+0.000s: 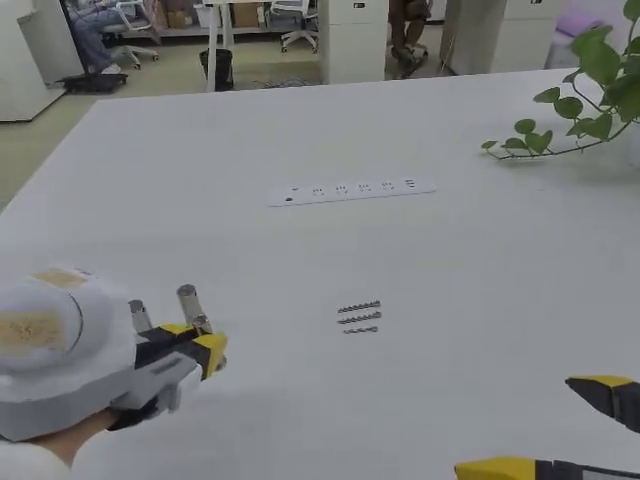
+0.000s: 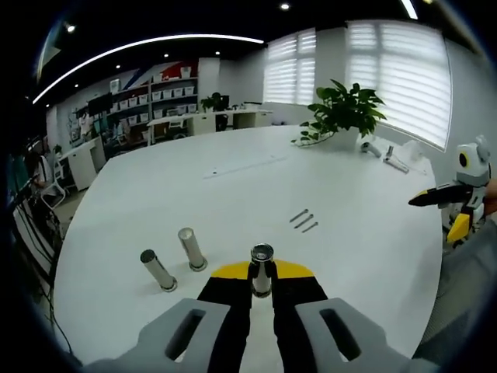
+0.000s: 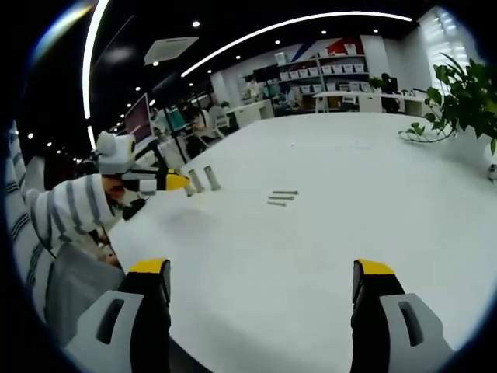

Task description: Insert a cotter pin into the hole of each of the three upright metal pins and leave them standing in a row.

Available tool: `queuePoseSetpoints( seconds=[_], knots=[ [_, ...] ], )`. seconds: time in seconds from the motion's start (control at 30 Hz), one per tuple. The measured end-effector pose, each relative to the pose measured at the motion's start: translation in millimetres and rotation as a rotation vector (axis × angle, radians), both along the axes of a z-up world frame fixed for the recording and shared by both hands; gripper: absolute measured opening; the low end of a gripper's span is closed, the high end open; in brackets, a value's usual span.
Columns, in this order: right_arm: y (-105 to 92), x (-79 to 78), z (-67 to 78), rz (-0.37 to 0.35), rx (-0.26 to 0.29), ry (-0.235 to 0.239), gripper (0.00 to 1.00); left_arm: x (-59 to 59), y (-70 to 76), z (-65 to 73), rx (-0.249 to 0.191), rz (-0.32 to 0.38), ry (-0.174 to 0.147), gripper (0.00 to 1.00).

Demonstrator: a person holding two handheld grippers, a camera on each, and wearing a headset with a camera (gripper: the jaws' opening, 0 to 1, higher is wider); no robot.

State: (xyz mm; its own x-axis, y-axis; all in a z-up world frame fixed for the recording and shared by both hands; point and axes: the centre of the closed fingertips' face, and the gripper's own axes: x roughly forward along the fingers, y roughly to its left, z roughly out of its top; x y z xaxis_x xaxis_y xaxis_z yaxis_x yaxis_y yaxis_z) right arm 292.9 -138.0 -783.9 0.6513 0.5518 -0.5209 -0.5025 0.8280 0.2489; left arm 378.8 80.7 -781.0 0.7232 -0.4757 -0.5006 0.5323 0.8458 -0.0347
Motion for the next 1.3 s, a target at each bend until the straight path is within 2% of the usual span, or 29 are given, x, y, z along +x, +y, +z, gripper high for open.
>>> queuePoseSetpoints(
  seconds=[0.1,0.23,0.43,0.53,0.7,0.8,0.87,0.97,1.1,1.17,1.3],
  knots=[
    [-1.7,0.9,-0.8,-0.015,0.003,-0.001,0.99,-5.2,-6.0,-3.7,-0.015,-0.004,0.022,0.07],
    [0.0,3.5,3.7,-0.026,0.026,-0.028,0.99,-12.0,-14.4,-11.7,-0.014,-0.026,0.044,0.07],
    [0.8,4.3,5.4,-0.029,0.033,-0.036,0.99,-18.5,-24.7,-26.9,-0.011,-0.043,0.064,0.07],
    [0.3,3.8,4.1,-0.030,0.027,-0.031,1.00,-22.7,-26.3,-37.6,-0.004,-0.046,0.093,0.07],
    [0.8,3.8,3.8,-0.043,0.037,-0.027,1.00,-28.5,-25.7,-49.8,0.006,-0.046,0.110,0.07],
    [1.0,2.8,2.2,-0.040,0.029,-0.021,1.00,-31.7,-23.5,-57.6,0.027,-0.038,0.130,0.07],
    [1.1,2.3,1.5,-0.039,0.028,-0.019,1.00,-31.9,-23.9,-56.3,0.017,-0.033,0.117,0.07],
    [3.0,0.7,1.1,-0.031,0.035,-0.013,1.00,-30.9,-24.3,-56.6,0.032,-0.037,0.111,0.07],
    [4.2,0.8,2.1,-0.022,0.033,-0.016,1.00,-30.8,-26.1,-56.5,0.007,-0.030,0.115,0.07],
    [4.2,1.1,1.6,-0.020,0.031,-0.014,1.00,-31.7,-27.5,-56.7,-0.024,-0.022,0.127,0.07],
    [3.6,1.0,0.7,-0.016,0.026,-0.011,1.00,-32.9,-27.5,-56.5,-0.010,-0.030,0.111,0.07]
  ],
)
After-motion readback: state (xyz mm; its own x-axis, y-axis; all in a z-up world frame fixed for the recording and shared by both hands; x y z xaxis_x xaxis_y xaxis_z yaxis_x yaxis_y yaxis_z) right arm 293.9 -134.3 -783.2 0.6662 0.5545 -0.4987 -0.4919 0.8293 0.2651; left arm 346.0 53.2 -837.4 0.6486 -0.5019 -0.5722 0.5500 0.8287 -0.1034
